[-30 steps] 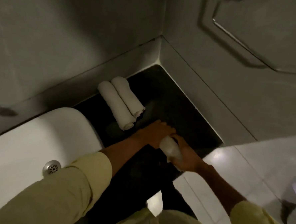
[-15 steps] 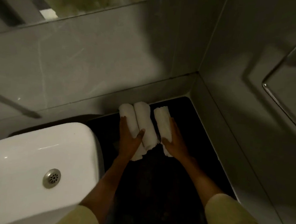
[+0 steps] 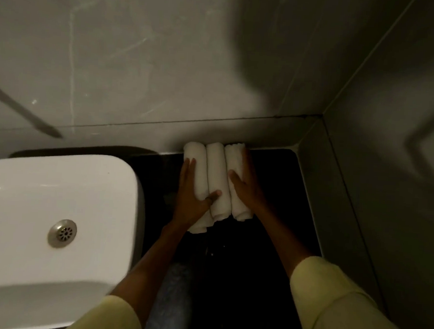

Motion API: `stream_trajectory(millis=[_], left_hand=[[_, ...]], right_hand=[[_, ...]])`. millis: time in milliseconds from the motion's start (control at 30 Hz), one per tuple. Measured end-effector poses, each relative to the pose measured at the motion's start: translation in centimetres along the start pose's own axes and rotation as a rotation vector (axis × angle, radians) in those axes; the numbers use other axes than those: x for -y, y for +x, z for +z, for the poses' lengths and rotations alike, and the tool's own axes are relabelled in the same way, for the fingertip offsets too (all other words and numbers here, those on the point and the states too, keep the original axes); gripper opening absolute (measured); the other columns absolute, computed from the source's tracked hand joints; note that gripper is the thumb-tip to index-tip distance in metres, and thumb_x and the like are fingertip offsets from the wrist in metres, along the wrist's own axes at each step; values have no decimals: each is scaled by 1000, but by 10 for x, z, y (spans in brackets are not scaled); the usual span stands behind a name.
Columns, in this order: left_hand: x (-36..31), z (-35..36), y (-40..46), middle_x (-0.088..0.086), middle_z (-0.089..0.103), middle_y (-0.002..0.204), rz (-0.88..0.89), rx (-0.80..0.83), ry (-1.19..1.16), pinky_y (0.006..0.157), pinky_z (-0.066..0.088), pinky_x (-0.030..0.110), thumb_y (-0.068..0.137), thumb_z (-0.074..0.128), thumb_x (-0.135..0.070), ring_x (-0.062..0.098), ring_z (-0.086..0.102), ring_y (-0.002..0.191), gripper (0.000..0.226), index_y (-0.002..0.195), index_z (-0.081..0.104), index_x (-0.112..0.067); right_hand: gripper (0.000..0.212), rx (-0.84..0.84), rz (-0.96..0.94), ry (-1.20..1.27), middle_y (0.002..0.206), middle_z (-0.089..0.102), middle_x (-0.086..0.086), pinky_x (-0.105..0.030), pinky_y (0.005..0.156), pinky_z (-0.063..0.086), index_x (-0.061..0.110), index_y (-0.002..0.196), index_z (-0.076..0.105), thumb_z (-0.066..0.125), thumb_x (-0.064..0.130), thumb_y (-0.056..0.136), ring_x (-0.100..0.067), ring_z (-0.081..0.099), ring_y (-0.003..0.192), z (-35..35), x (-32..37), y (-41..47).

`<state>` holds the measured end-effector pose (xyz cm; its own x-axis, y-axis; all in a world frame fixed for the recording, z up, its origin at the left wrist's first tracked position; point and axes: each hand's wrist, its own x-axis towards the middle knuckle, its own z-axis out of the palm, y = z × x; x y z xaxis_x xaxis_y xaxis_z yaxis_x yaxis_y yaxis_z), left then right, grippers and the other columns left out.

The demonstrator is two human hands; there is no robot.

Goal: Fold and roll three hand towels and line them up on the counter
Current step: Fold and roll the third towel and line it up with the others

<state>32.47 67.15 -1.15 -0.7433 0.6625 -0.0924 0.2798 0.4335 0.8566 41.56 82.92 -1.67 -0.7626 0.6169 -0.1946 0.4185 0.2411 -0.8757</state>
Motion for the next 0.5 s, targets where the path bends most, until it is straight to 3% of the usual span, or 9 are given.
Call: stream_trajectory(millis=[200,367,500], left_hand=[[-6,10,-1,-8,-5,163,29,-45,34,121,16,40,80,66,-54,12,6,150,100,154,1,-32],[-16,4,-24,-6,-7,164,-17,-71,147,120,21,51,89,54,-57,20,4,151,87,154,0,-31],[-14,12,-46,-13,-18,162,7,-49,113,120,23,51,92,52,-55,18,3,151,85,153,-4,-39]], right_hand=[[70,-72,-31,-60,166,5,0,-46,123,17,26,157,2,43,36,101,-18,13,151,8,-4,8],[67,-133,-56,-279,166,-3,5,-48,122,18,46,150,-14,23,63,96,-19,11,152,2,4,-21],[63,-155,-75,-473,166,-5,4,-54,120,21,42,154,0,20,61,97,-23,5,152,18,-7,-49]])
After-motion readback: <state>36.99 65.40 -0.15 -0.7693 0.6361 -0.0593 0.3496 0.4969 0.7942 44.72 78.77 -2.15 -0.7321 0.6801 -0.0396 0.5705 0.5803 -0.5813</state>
